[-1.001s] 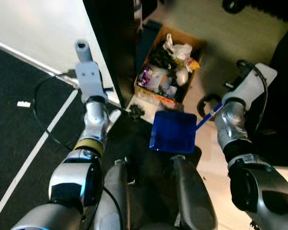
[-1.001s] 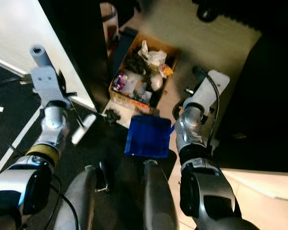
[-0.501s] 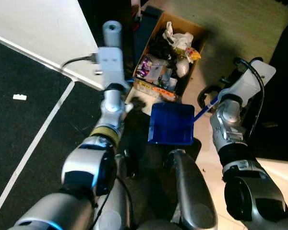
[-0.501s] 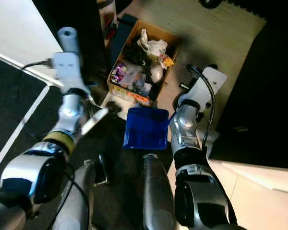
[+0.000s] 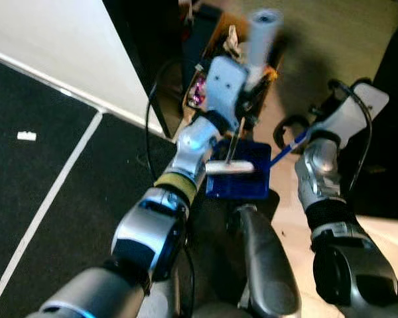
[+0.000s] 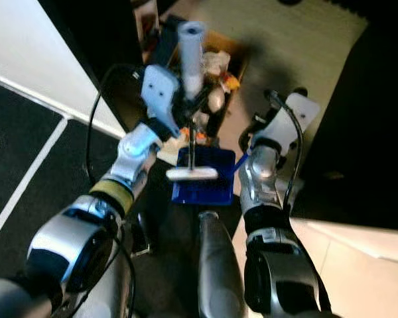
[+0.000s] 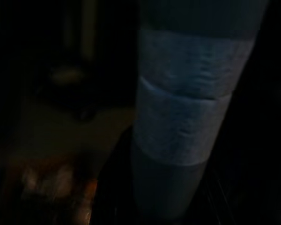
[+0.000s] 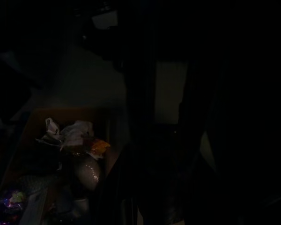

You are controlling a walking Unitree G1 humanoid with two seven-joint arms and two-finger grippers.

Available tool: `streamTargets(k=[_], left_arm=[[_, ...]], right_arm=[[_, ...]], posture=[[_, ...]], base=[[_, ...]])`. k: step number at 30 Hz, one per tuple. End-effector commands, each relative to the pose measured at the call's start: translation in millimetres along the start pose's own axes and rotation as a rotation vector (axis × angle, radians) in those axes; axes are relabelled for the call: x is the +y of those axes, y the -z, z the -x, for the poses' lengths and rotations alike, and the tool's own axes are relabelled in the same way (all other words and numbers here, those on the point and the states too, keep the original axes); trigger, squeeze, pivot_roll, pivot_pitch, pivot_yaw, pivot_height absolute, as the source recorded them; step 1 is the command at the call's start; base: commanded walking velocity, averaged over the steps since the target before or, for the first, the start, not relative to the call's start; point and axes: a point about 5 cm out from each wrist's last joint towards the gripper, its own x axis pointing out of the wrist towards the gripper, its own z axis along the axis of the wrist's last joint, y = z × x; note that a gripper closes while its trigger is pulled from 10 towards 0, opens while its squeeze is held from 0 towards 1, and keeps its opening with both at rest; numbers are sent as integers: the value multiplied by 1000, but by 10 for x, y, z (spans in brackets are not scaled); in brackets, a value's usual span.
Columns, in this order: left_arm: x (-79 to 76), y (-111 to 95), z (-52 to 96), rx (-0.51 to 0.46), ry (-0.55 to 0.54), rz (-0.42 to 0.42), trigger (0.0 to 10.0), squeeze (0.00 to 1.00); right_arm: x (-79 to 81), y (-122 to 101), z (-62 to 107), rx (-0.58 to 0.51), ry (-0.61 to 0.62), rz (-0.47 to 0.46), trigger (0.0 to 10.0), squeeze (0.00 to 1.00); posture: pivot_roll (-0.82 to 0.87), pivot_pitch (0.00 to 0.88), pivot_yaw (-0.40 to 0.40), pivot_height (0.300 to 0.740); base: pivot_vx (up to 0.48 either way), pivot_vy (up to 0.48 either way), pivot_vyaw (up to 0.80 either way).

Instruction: Sweep floor

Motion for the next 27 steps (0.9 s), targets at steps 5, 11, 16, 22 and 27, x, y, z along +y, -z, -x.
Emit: streamTargets(k=[5, 11, 16, 22, 27], left_arm=[[-196, -140, 326, -42, 82, 131, 10000, 0], [-83, -445, 778, 20, 104, 186, 10000, 0], [-62, -651, 962, 23, 61, 157, 10000, 0], [154, -630, 1160, 229, -56, 46, 10000, 0], [575, -693, 1332, 449, -254, -54, 10000, 0]], right_arm=[[-88, 497, 208, 248, -14, 7, 10000, 0], [-130, 550, 196, 291, -29, -10, 10000, 0], [-255, 640, 220, 339, 21, -17, 10000, 0], [-252, 679, 242, 359, 12, -32, 10000, 0], [-237, 683, 230, 369, -46, -35, 10000, 0]], posture=[[-22, 376, 12, 740], [30, 338, -3, 740], [65, 310, -15, 740], [63, 305, -20, 740], [55, 303, -30, 740]], base=[[0, 0, 0], [0, 0, 0], [0, 0, 0], [0, 0, 0], [0, 0, 0]])
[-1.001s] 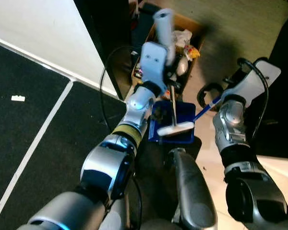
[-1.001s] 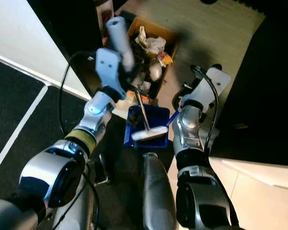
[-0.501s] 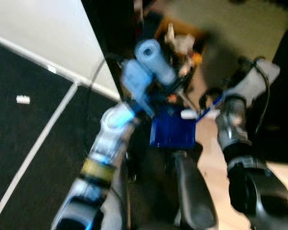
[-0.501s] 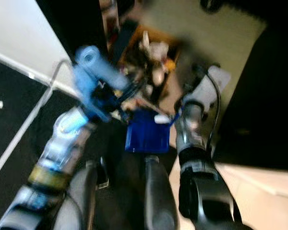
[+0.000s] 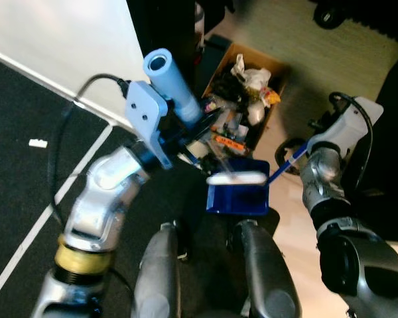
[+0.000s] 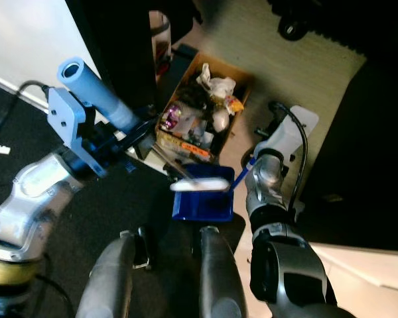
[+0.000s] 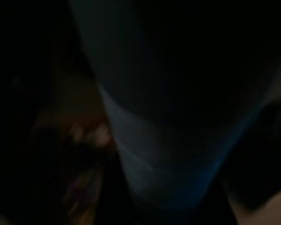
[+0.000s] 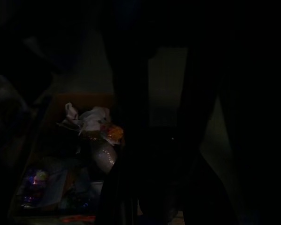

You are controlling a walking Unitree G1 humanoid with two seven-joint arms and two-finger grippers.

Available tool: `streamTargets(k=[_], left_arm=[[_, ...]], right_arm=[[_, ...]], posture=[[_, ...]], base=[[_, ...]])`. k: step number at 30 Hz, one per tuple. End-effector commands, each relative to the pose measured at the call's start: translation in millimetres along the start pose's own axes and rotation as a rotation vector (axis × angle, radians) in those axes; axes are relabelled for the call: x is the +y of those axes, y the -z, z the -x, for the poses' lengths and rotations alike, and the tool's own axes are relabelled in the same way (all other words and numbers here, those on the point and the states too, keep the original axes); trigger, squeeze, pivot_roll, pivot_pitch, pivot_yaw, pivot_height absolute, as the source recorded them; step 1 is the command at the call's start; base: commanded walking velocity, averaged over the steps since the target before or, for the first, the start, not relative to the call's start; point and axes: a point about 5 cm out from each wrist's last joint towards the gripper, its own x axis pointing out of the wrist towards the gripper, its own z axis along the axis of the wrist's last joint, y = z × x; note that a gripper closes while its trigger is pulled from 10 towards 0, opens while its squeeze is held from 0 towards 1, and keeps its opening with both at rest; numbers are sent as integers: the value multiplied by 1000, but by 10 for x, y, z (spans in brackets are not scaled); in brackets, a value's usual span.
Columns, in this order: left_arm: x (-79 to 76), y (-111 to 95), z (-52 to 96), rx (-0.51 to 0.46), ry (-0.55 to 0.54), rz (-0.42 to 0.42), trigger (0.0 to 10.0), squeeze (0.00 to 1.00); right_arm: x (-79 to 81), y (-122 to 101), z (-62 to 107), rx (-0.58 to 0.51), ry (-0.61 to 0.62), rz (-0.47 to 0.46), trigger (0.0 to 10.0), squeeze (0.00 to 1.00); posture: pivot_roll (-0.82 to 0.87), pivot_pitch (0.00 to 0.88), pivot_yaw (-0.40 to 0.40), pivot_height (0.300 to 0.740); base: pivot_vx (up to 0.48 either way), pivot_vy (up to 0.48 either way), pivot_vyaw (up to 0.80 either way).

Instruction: Sweep floor

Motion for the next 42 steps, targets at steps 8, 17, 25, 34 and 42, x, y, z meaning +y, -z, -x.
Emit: streamTargets(k=[8, 17, 25, 34, 42], left_arm=[[548, -236, 176, 42, -314, -81, 10000, 0], [883, 77, 361, -105, -863, -45, 10000, 0], [852, 485, 346, -124, -1001, 9, 10000, 0], [681, 830, 66, -110, -987, 77, 10000, 0], [539, 849, -354, -91, -813, 37, 10000, 0]], right_arm=[[-55, 411, 164, 200, -16, -24, 10000, 0], [5, 367, 141, 185, -77, -43, 10000, 0], [96, 315, 124, 168, -165, -66, 10000, 0], [180, 237, 107, 128, -249, -58, 10000, 0], [252, 212, 180, 56, -306, -65, 10000, 0]], posture=[[46, 301, -33, 740], [13, 325, -66, 740], [-12, 362, -86, 740], [-60, 432, -85, 740], [-116, 506, -54, 740]], base=[[0, 0, 0], [0, 0, 0], [0, 0, 0], [0, 0, 0], [0, 0, 0]])
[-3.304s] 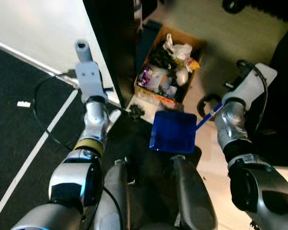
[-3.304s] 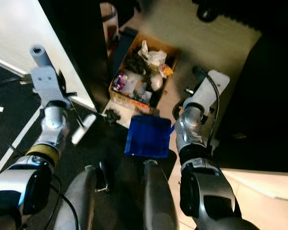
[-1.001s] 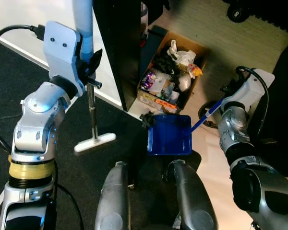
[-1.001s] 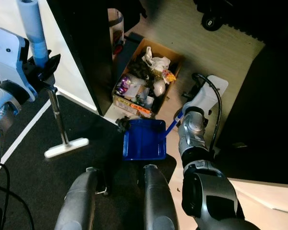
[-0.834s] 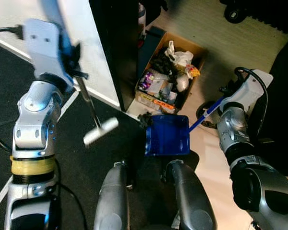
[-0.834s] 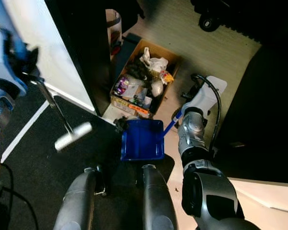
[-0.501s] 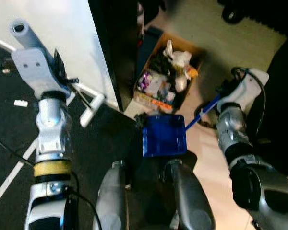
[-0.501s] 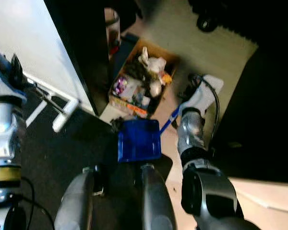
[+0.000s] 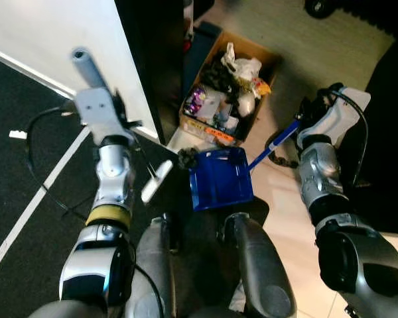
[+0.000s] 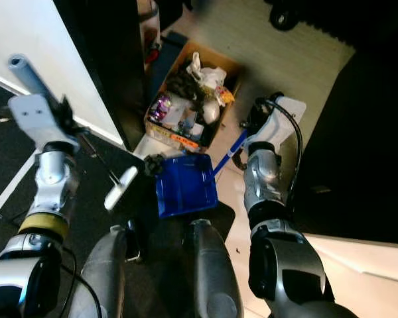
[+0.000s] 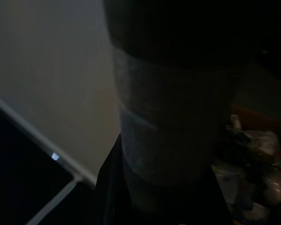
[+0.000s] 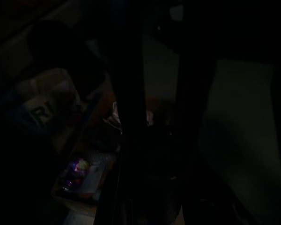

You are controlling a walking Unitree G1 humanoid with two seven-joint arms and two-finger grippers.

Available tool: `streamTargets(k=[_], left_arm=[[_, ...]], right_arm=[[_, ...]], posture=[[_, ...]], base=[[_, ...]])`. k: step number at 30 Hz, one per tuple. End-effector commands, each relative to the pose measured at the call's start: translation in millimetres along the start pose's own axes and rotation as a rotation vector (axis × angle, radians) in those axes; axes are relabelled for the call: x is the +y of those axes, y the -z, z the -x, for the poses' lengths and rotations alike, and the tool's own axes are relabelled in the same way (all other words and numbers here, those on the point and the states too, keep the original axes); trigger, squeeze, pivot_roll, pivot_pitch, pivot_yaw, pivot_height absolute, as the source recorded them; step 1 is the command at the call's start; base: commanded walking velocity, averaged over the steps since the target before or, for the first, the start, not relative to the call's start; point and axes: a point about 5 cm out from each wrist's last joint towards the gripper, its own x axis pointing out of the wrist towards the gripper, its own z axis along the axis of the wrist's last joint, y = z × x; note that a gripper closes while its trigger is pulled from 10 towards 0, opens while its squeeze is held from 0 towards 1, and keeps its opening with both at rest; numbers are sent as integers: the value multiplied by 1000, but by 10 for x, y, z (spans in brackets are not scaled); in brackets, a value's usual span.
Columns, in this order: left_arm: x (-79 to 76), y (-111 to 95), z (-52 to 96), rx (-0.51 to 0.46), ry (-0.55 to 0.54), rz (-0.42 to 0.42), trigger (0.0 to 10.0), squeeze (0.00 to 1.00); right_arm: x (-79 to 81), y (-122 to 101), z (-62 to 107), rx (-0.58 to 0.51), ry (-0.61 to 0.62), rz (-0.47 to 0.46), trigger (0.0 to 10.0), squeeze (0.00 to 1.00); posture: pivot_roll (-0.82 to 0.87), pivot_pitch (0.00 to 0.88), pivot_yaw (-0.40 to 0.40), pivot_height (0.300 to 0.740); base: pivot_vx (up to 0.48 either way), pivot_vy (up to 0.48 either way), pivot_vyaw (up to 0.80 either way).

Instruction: Sweep floor

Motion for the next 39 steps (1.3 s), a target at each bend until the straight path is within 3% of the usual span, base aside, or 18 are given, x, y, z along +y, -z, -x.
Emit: streamTargets(k=[1, 3, 6, 7, 9, 11, 13, 15, 16, 19, 21, 30, 32, 34, 35, 36, 37, 39], left_arm=[[-206, 58, 21, 13, 75, -5, 10000, 0], [-262, 46, 5, 8, 95, -8, 10000, 0], [-542, -12, -27, -1, 199, 24, 10000, 0], [-542, -12, -27, -1, 199, 24, 10000, 0], [-838, -77, -14, -13, 308, 86, 10000, 0], [-935, -103, -5, -21, 344, 105, 10000, 0], [-1290, -252, 50, -62, 471, 218, 10000, 0], [-1515, -364, 109, -96, 562, 297, 10000, 0], [-1515, -364, 109, -96, 562, 297, 10000, 0], [-1776, -549, 244, -181, 687, 402, 10000, 0], [-1820, -640, 295, -235, 731, 439, 10000, 0], [-1662, -748, 382, -317, 834, 424, 10000, 0], [-1233, -749, 454, -280, 946, 353, 10000, 0], [-928, -839, 516, -238, 1005, 352, 10000, 0], [-928, -839, 516, -238, 1005, 352, 10000, 0], [-799, -891, 544, -218, 1028, 353, 10000, 0], [-799, -891, 544, -218, 1028, 353, 10000, 0], [-627, -937, 618, -177, 1076, 323, 10000, 0]], right_arm=[[18, 393, 222, 162, 9, -51, 10000, 0], [3, 411, 239, 168, 21, -49, 10000, 0], [-51, 478, 312, 185, 54, -47, 10000, 0], [-51, 478, 312, 185, 54, -47, 10000, 0], [-85, 516, 360, 192, 67, -46, 10000, 0], [-94, 524, 374, 193, 69, -45, 10000, 0], [-112, 537, 393, 196, 78, -45, 10000, 0], [-127, 541, 395, 199, 87, -46, 10000, 0], [-127, 541, 395, 199, 87, -46, 10000, 0], [-138, 561, 389, 215, 99, -50, 10000, 0], [-119, 576, 384, 227, 100, -54, 10000, 0], [-75, 591, 365, 243, 100, -73, 10000, 0], [-77, 589, 338, 259, 104, -93, 10000, 0], [-105, 578, 316, 269, 110, -100, 10000, 0], [-105, 578, 316, 269, 110, -100, 10000, 0], [-132, 577, 312, 275, 120, -102, 10000, 0], [-132, 577, 312, 275, 120, -102, 10000, 0], [-175, 588, 314, 292, 137, -110, 10000, 0]], posture=[[-119, 506, -48, 740], [-120, 506, -45, 740], [-121, 503, -29, 740], [-121, 503, -29, 740], [-119, 499, -17, 740], [-119, 499, -17, 740], [-101, 488, 1, 740], [-84, 478, 10, 740], [-84, 478, 10, 740], [-39, 440, 28, 740], [-15, 411, 39, 740], [27, 345, 52, 740], [64, 282, 45, 740], [74, 263, 38, 740], [74, 263, 38, 740], [81, 242, 30, 740], [81, 242, 30, 740], [89, 222, 18, 740]], base=[[0, 0, 0], [0, 0, 0], [0, 0, 0], [0, 0, 0], [0, 0, 0], [0, 0, 0], [0, 0, 0], [0, 0, 0], [0, 0, 0], [0, 0, 0], [0, 0, 0], [0, 0, 0], [0, 0, 0], [0, 0, 0], [0, 0, 0], [0, 0, 0], [0, 0, 0], [0, 0, 0]])
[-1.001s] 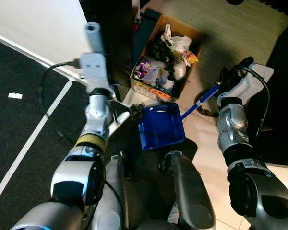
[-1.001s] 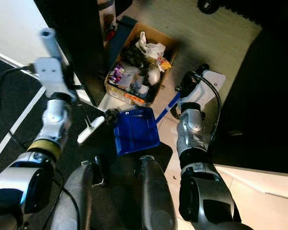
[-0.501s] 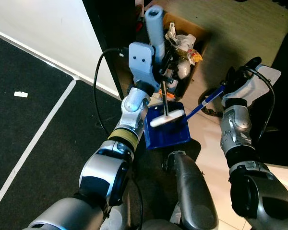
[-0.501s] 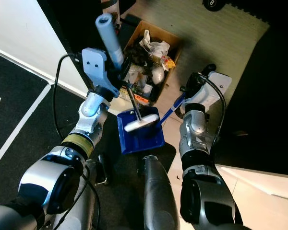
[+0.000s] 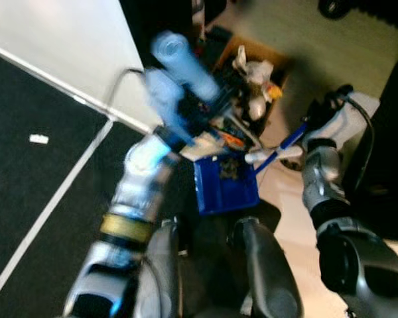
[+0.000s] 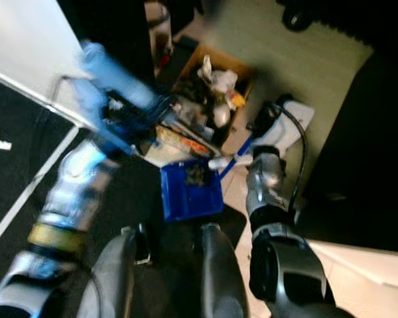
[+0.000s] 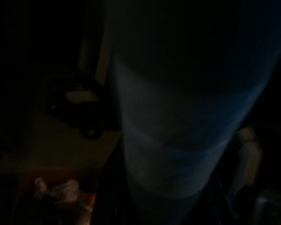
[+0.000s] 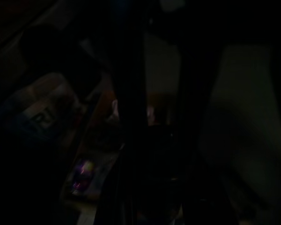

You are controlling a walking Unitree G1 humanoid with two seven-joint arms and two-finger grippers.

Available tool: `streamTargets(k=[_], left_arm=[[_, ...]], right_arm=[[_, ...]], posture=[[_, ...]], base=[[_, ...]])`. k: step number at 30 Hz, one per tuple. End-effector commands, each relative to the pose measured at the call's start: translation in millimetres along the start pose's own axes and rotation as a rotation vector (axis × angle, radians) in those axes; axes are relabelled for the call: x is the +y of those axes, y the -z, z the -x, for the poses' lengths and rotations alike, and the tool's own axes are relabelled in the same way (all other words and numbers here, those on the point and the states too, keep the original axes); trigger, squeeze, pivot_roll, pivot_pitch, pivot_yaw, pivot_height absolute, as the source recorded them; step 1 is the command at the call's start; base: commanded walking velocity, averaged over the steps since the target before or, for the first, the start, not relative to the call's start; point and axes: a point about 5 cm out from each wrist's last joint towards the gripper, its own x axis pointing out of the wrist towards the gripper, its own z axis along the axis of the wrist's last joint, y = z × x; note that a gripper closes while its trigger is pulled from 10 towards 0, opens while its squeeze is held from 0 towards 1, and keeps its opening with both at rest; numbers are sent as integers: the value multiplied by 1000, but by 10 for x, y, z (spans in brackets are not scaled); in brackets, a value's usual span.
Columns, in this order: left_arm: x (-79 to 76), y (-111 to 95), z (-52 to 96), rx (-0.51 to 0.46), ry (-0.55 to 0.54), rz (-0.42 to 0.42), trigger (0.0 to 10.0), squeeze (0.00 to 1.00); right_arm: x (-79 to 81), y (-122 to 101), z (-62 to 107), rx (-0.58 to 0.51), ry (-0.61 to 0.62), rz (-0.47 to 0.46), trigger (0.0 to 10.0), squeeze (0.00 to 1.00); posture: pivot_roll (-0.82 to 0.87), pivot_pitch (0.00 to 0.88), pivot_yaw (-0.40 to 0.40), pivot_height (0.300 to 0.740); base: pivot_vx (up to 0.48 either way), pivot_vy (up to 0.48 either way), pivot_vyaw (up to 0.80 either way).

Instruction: Sweep floor

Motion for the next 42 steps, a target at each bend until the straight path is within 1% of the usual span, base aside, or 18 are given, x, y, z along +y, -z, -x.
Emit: streamTargets(k=[1, 3, 5, 6, 7, 8, 10, 15, 18, 21, 22, 23, 26, 27, 30, 34, 36, 42], left_arm=[[-72, -46, 68, 25, 68, 17, 10000, 0], [-68, -67, 260, 118, 118, -33, 10000, 0], [-51, -49, 384, 186, 134, -60, 10000, 0], [-51, -49, 384, 186, 134, -60, 10000, 0], [4, -33, 502, 242, 115, -96, 10000, 0], [4, -33, 502, 242, 115, -96, 10000, 0], [139, -94, 658, 294, 15, -159, 10000, 0], [303, -269, 714, 263, -134, -208, 10000, 0], [491, -647, 795, 151, -307, -150, 10000, 0], [530, -827, 913, 164, -268, -97, 10000, 0], [519, -827, 1014, 264, -208, -104, 10000, 0], [519, -827, 1014, 264, -208, -104, 10000, 0], [495, -685, 1257, 531, -125, -142, 10000, 0], [498, -543, 1396, 653, -140, -149, 10000, 0], [487, -239, 1730, 898, -212, -149, 10000, 0], [507, -146, 1862, 989, -280, -179, 10000, 0], [555, -133, 1949, 1039, -362, -215, 10000, 0], [694, -163, 1948, 985, -522, -298, 10000, 0]], right_arm=[[-40, 387, 169, 189, 23, -56, 10000, 0], [-73, 409, 173, 212, 36, -74, 10000, 0], [-82, 421, 175, 224, 40, -82, 10000, 0], [-82, 421, 175, 224, 40, -82, 10000, 0], [-93, 428, 177, 231, 44, -88, 10000, 0], [-93, 428, 177, 231, 44, -88, 10000, 0], [-122, 426, 172, 237, 49, -91, 10000, 0], [-175, 398, 152, 236, 68, -98, 10000, 0], [-252, 345, 115, 236, 81, -98, 10000, 0], [-298, 320, 102, 238, 81, -83, 10000, 0], [-323, 306, 94, 238, 84, -80, 10000, 0], [-323, 306, 94, 238, 84, -80, 10000, 0], [-365, 263, 69, 233, 93, -83, 10000, 0], [-369, 202, 30, 219, 94, -106, 10000, 0], [-372, 24, -84, 190, 85, -168, 10000, 0], [-398, -121, -164, 173, 78, -184, 10000, 0], [-440, -330, -258, 136, 69, -184, 10000, 0], [-477, -639, -373, 79, 49, -171, 10000, 0]], posture=[[89, 222, 18, 740], [98, 201, 6, 740], [100, 194, 1, 740], [100, 194, 1, 740], [101, 187, -4, 740], [101, 187, -4, 740], [100, 175, -10, 740], [98, 165, -26, 740], [95, 157, -36, 740], [93, 152, -46, 740], [92, 150, -48, 740], [92, 150, -48, 740], [91, 144, -49, 740], [89, 140, -50, 740], [80, 140, -49, 740], [68, 140, -53, 740], [62, 141, -58, 740], [54, 141, -70, 740]], base=[[0, 0, 0], [0, 0, 0], [0, 0, 0], [0, 0, 0], [0, 0, 0], [0, 0, 0], [0, 0, 0], [0, 0, 0], [0, 0, 0], [0, 0, 0], [0, 0, 0], [0, 0, 0], [0, 0, 0], [0, 0, 0], [0, 0, 0], [0, 0, 0], [0, 0, 0], [0, 0, 0]])
